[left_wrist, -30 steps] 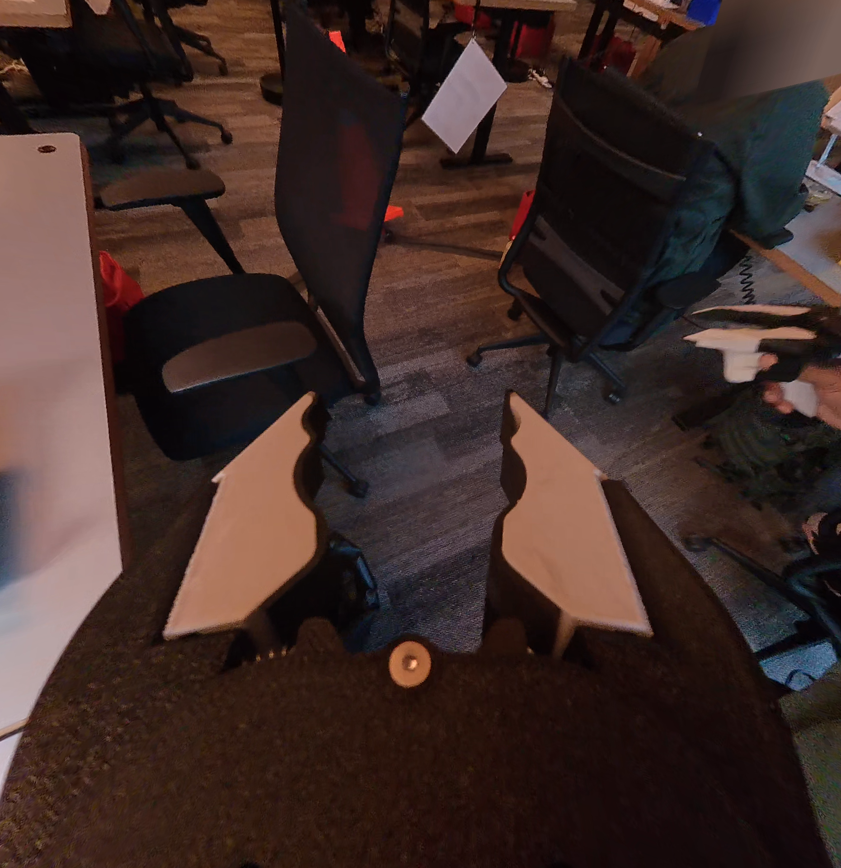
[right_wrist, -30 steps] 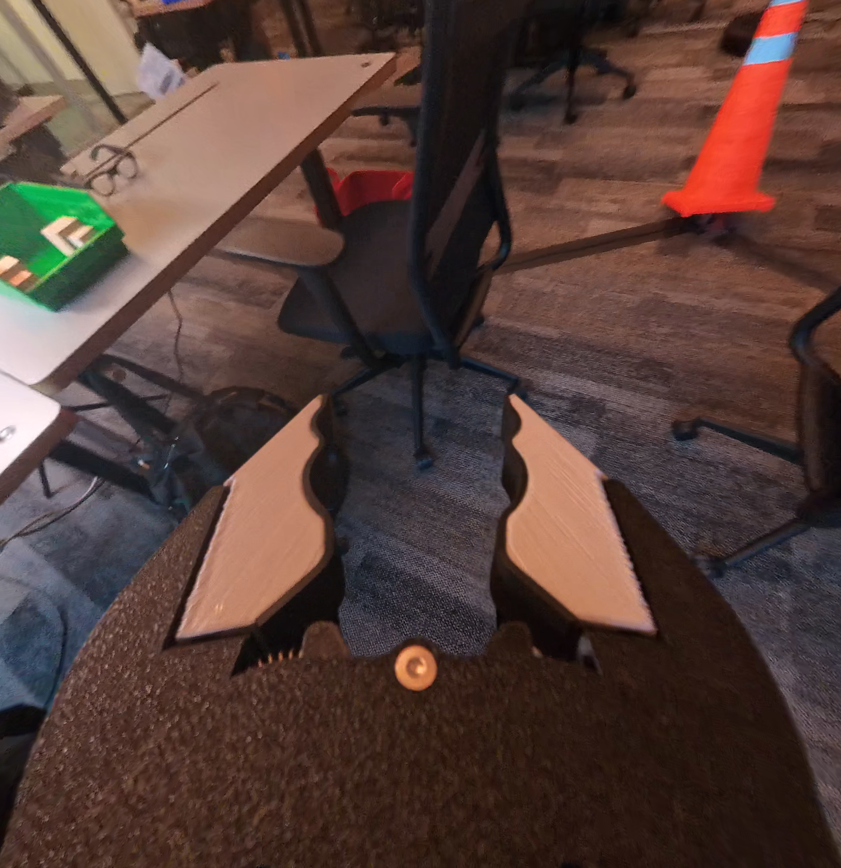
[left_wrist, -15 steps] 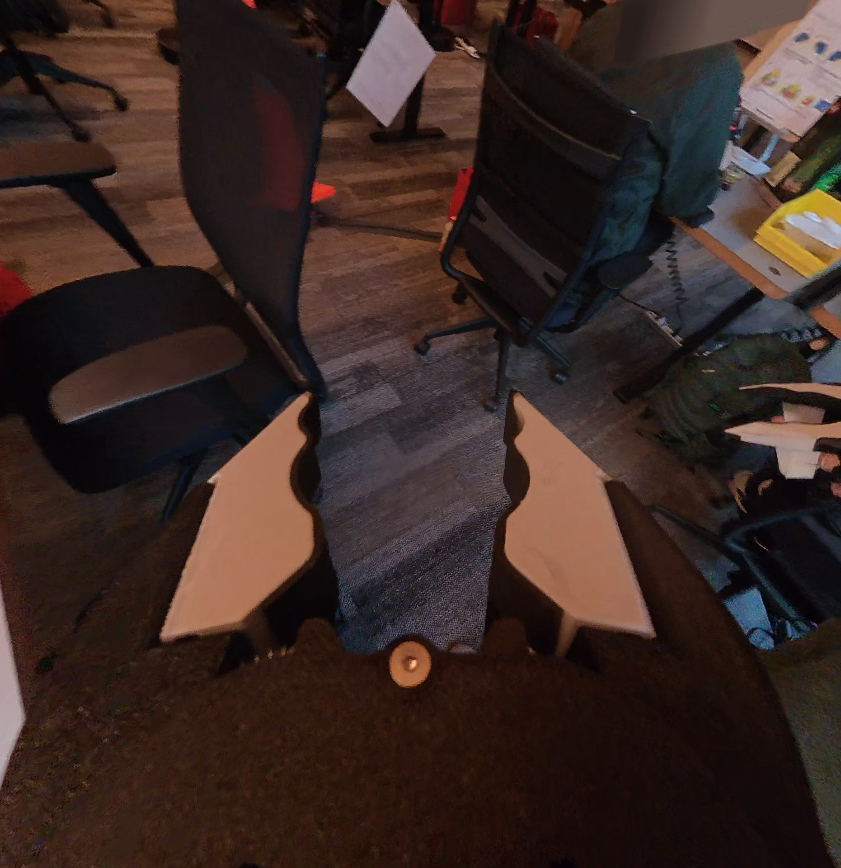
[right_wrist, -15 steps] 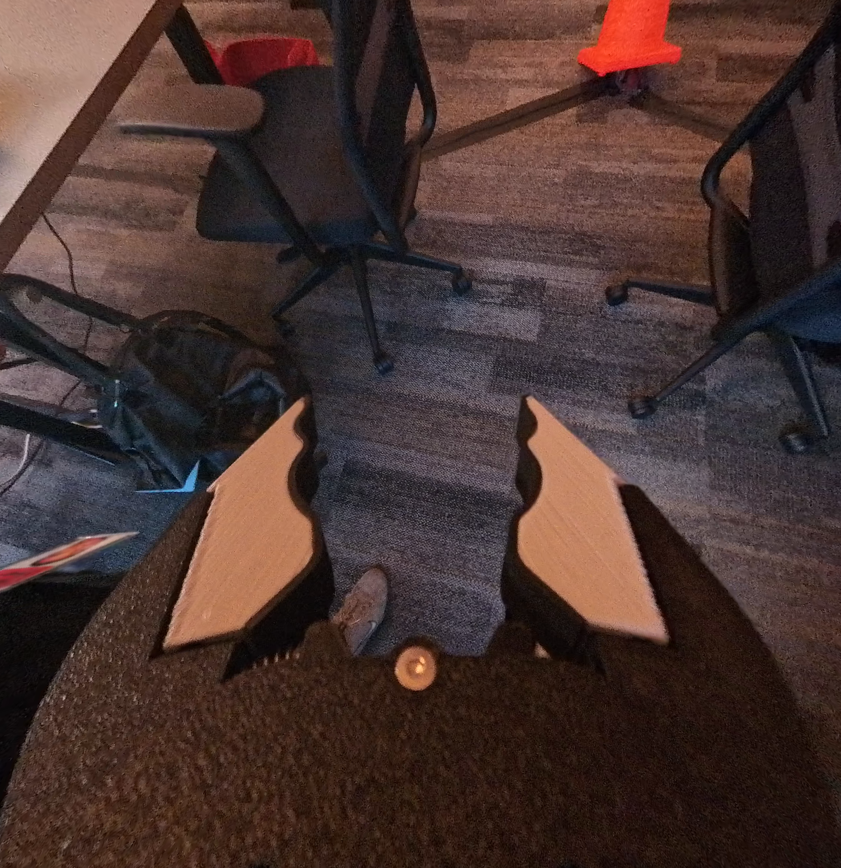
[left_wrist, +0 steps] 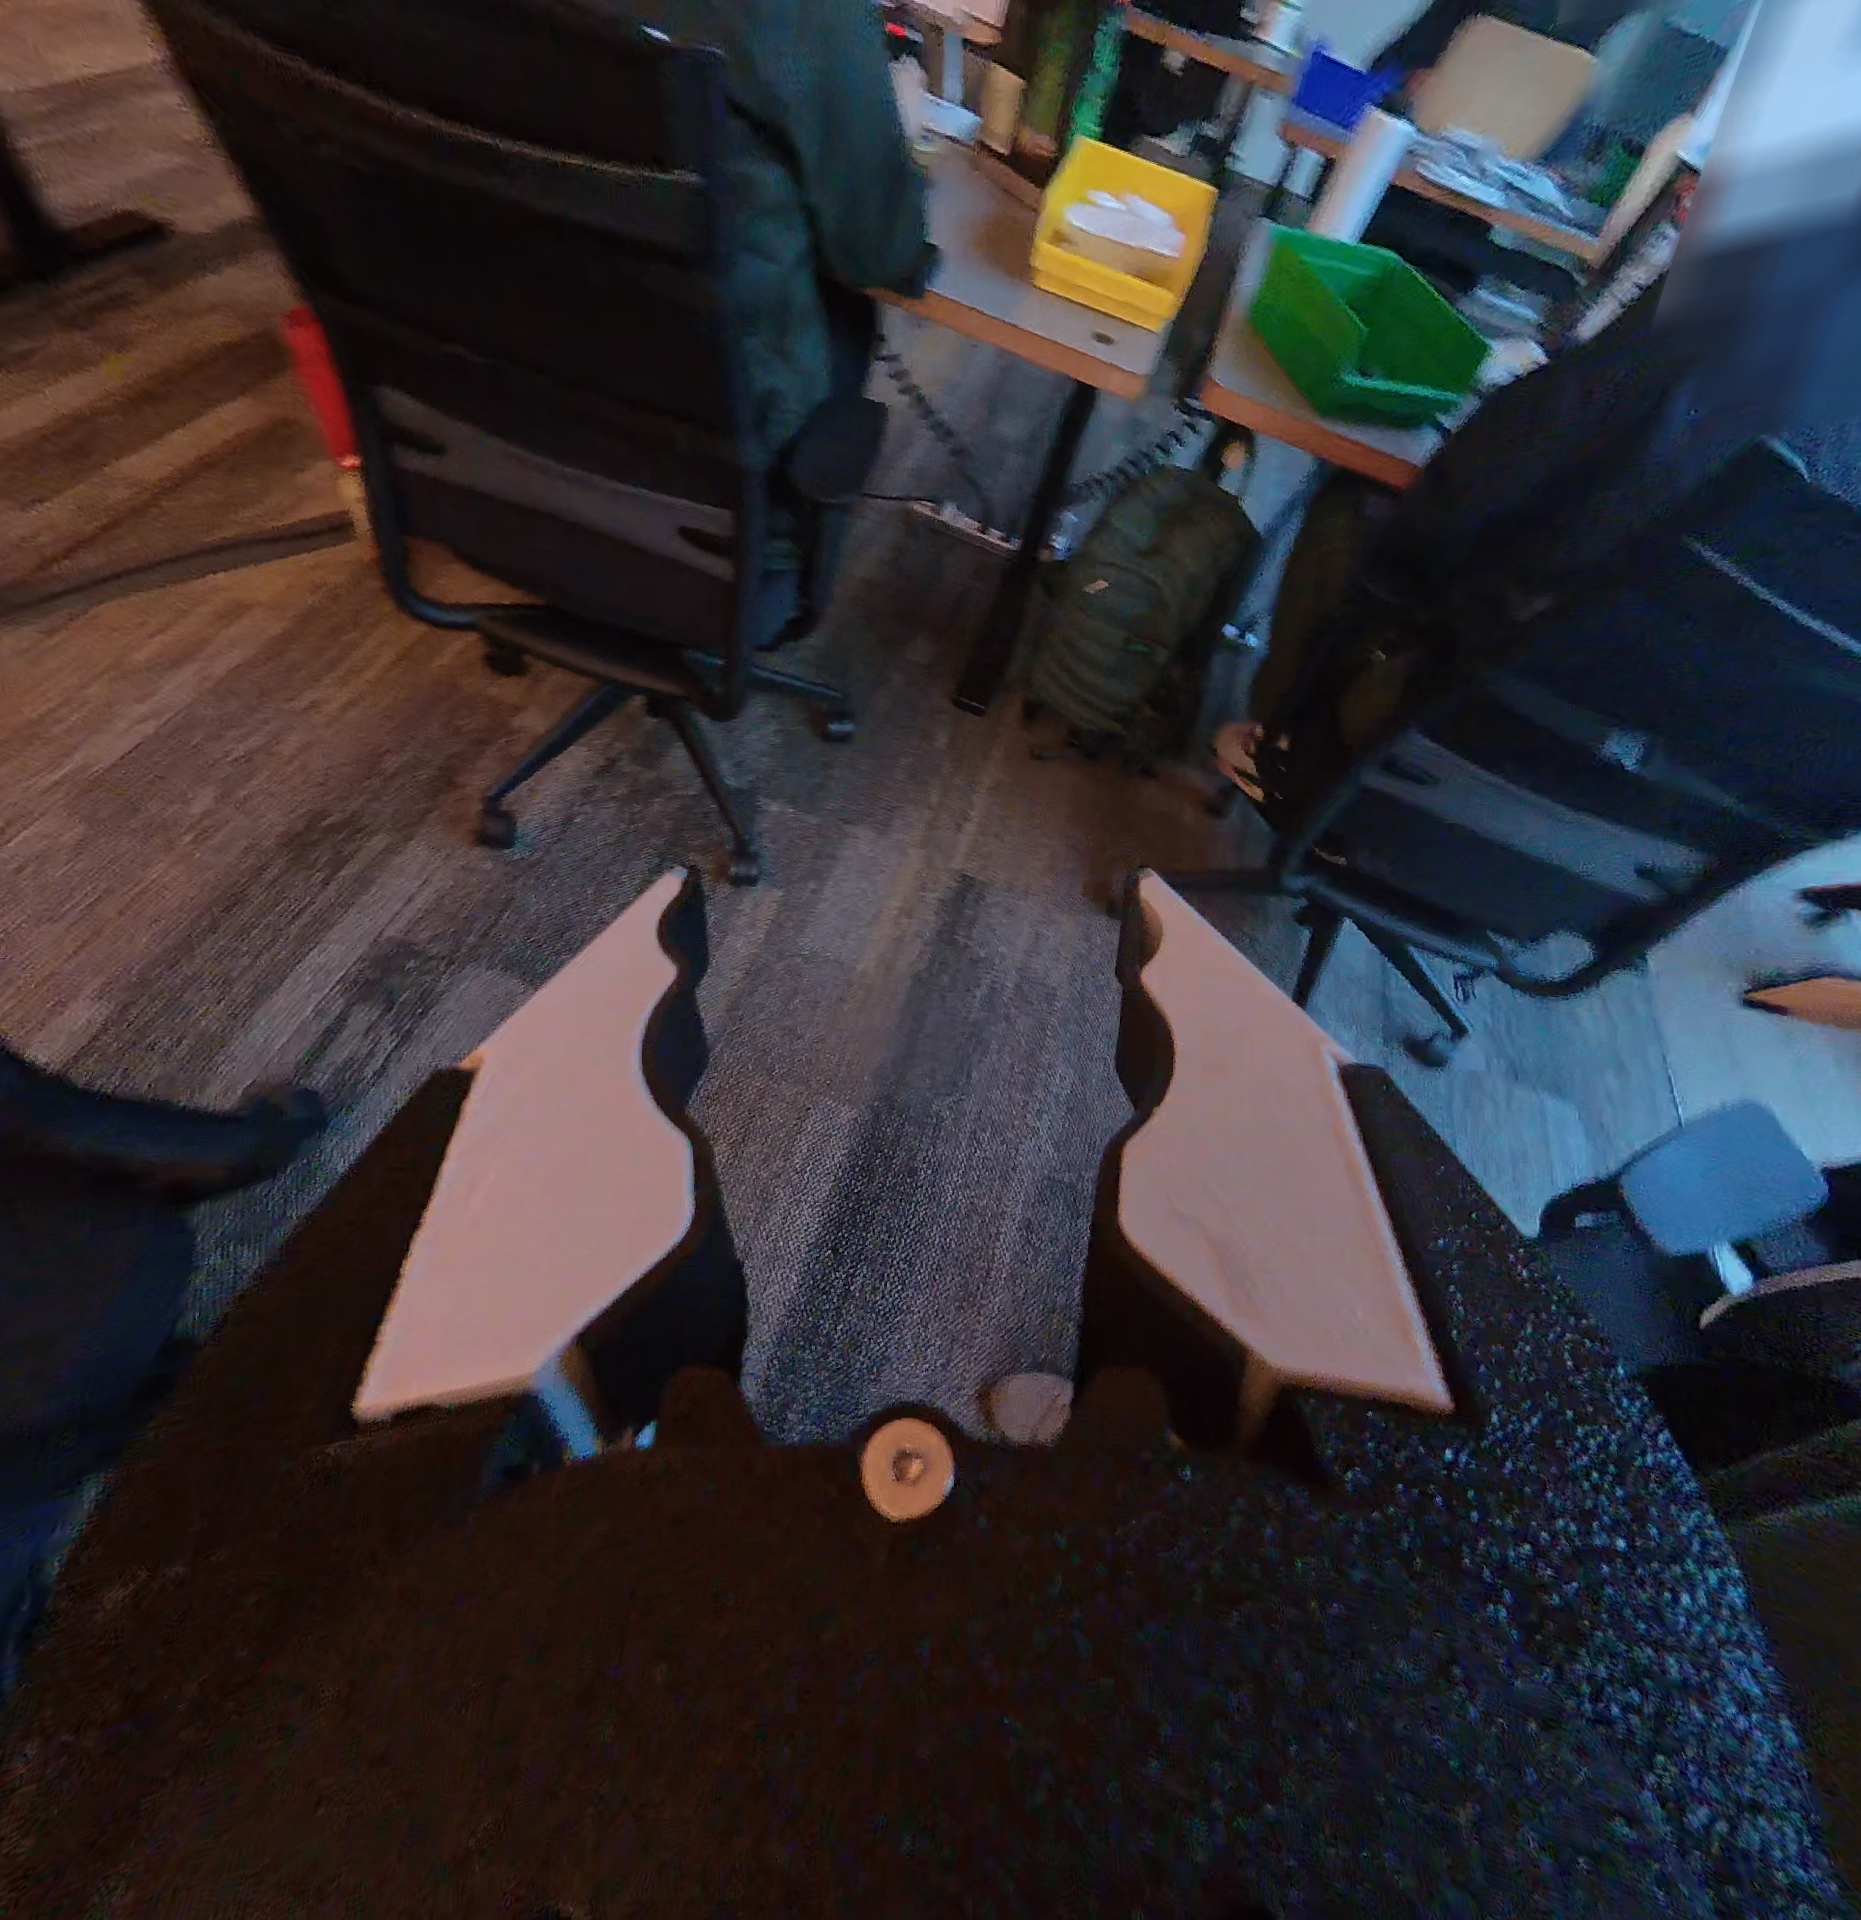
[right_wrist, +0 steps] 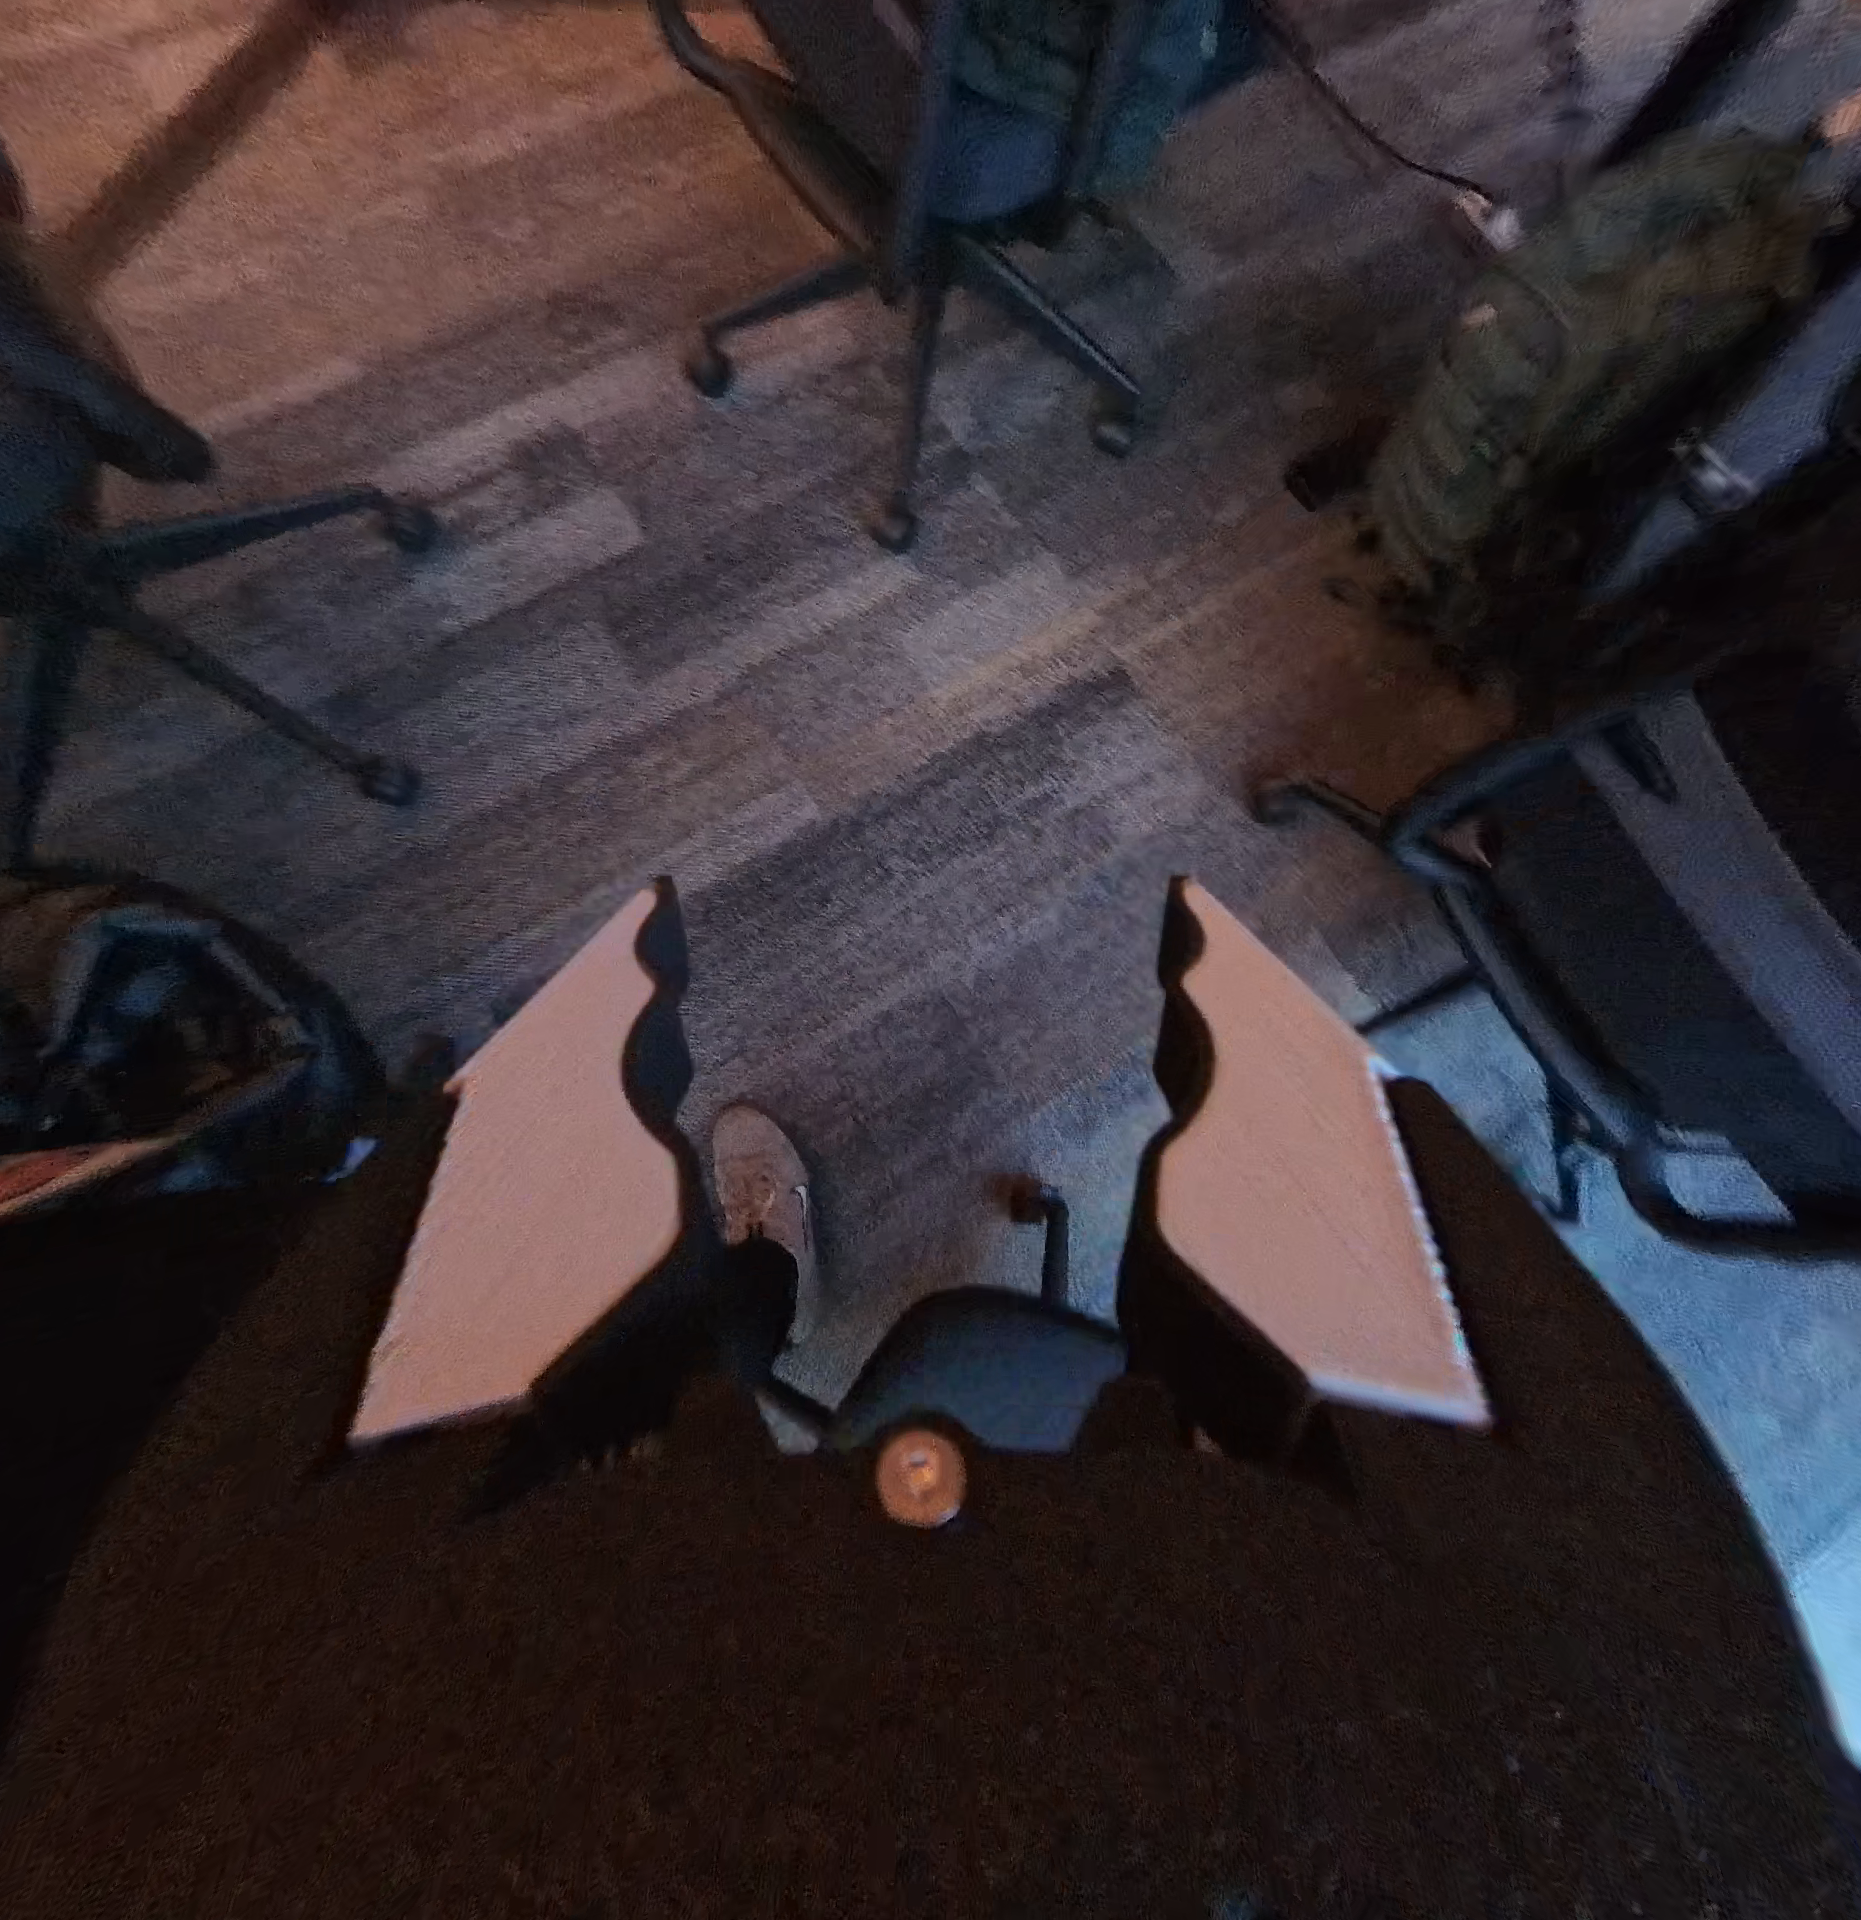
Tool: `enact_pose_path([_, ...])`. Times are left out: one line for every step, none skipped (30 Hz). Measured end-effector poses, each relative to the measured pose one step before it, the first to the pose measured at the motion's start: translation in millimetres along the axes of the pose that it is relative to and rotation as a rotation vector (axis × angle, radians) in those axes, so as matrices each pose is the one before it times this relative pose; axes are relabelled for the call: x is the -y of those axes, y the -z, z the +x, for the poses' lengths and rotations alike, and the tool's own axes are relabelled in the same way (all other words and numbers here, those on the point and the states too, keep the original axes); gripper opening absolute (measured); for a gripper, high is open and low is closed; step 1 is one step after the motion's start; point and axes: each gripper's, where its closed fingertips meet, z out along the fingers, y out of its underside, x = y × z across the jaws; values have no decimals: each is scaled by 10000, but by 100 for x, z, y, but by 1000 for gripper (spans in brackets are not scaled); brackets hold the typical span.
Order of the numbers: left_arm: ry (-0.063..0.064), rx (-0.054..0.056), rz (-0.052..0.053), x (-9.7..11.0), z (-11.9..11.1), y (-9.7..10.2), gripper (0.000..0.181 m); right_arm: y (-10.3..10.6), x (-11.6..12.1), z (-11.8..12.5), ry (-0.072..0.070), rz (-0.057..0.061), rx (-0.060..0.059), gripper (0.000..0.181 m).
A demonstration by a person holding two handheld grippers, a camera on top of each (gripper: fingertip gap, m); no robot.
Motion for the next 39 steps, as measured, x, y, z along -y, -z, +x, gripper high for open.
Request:
enact_pose_path([-309, -369, -80, -315, -258, -564, 79, 1707, -1502, 55, -306, -161, -581, 91])
enact_pose_path([-260, -309, -59, -390, -318, -440, 79, 1627, -1434, -194, -335, -167, -417, 91])
enact_pose_path([-190, -259, -32, -448, -362, -352, 79, 1460, -1389, -393, -296, -173, -281, 91])
enact_pose_path([-113, -184, -23, -550, -405, -295, 79, 1262, -1300, -477, -196, -152, -175, 91])
enact_pose_path([-29, -110, -12, -585, -417, -261, 79, 1012, -1266, -488, -73, -175, -86, 91])
enact_pose_path([89, -72, -18, -546, -315, -240, 79, 827, -1162, -339, 4, -206, -93, 92])
enact_pose_path([195, -74, -1, -388, -99, -233, 79, 757, -812, -182, -5, -107, -104, 92])
enact_pose_path([251, -101, 18, -183, 212, -227, 79, 790, -464, -33, -81, 15, -125, 92])
enact_pose_path([245, -159, 16, -5, 583, -268, 79, 786, -273, 114, -151, 84, -143, 92])
enact_pose_path([147, -237, 4, 70, 974, -293, 79, 710, -287, 229, -177, 83, -142, 92])
enact_pose_path([-33, -270, -51, 14, 1169, -395, 79, 581, -412, 322, -149, 48, -114, 92])
enact_pose_path([-211, -253, -112, -111, 1221, -496, 79, 438, -520, 421, -96, 16, -90, 92])
enact_pose_path([-287, -206, -141, -144, 1138, -543, 79, 288, -580, 563, -64, 0, -69, 92])
enact_pose_path([-251, -130, -139, -160, 1063, -503, 79, 147, -556, 697, -66, -1, -48, 92])
enact_pose_path([-156, -77, -79, 126, 953, -492, 78, 29, -442, 837, -90, 42, -29, 92])
enact_pose_path([-67, -37, -18, 235, 962, -508, 78, -82, -318, 991, -115, 91, -41, 92])
enact_pose_path([-27, 8, -24, 295, 956, -579, 78, -185, -207, 1120, -153, 130, -48, 92])
enact_pose_path([-50, 35, -28, 370, 1008, -654, 78, -304, -106, 1179, -189, 154, -33, 92])
enact_pose_path([-80, 37, -33, 518, 1070, -642, 78, -387, -46, 1206, -202, 177, -17, 92])
enact_pose_path([-133, 29, -42, 515, 1206, -782, 79, -490, -58, 1223, -194, 144, -14, 92])
enact_pose_path([-171, 18, -59, 509, 1326, -1010, 79, -563, -64, 1219, -199, 109, 9, 92])
enact_pose_path([-156, -40, -104, 511, 1500, -1149, 79, -593, -48, 1151, -233, 59, 56, 93])
enact_pose_path([-113, -110, -86, 679, 1647, -1274, 79, -500, 123, 1113, -235, 59, 72, 93])
enact_pose_path([-103, -180, 10, 923, 1805, -1384, 80, -390, 335, 1125, -179, 118, 50, 93])
enact_pose_path([-157, -269, 38, 921, 1890, -1581, 80, -329, 359, 1180, -115, 123, 1, 93])
enact_pose_path([-251, -311, 14, 814, 1873, -1788, 80, -263, 252, 1205, -93, 67, -32, 93])
enact_pose_path([-312, -378, -24, 668, 1897, -1892, 80, -156, 134, 1168, -92, 15, -71, 95])
enact_pose_path([-299, -441, -76, 821, 1593, -1851, 80, 27, 22, 1087, -112, -10, -114, 96])
enact_pose_path([-287, -482, -68, 708, 1768, -1994, 80, 214, 14, 954, -156, 37, -123, 96])
enact_pose_path([-311, -545, -28, 826, 1734, -1901, 80, 332, -80, 873, -202, 59, -149, 95])
enact_pose_path([-370, -577, -62, 797, 1644, -1977, 80, 343, -280, 808, -227, 29, -167, 95])
enact_pose_path([-427, -608, -129, 889, 1508, -2085, 80, 329, -468, 812, -221, -11, -231, 95])
enact_pose_path([-457, -626, -150, 590, 1396, -2033, 80, 315, -540, 844, -212, -11, -312, 95])
enact_pose_path([-414, -661, -120, 656, 1168, -2010, 80, 333, -542, 860, -229, -17, -384, 95])
enact_pose_path([-302, -717, -98, 916, 937, -1977, 80, 398, -490, 879, -288, 13, -451, 95])
enact_pose_path([-231, -757, -73, 725, 861, -1883, 80, 479, -395, 837, -385, 48, -489, 95])
enact_pose_path([-243, -725, -75, 794, 541, -1896, 80, 546, -338, 762, -458, 61, -501, 95])
enact_pose_path([-294, -691, -98, 579, 392, -1746, 80, 616, -330, 694, -448, 61, -525, 95])
enact_pose_path([-280, -694, -116, 618, 99, -1815, 80, 656, -361, 614, -381, 32, -554, 95])
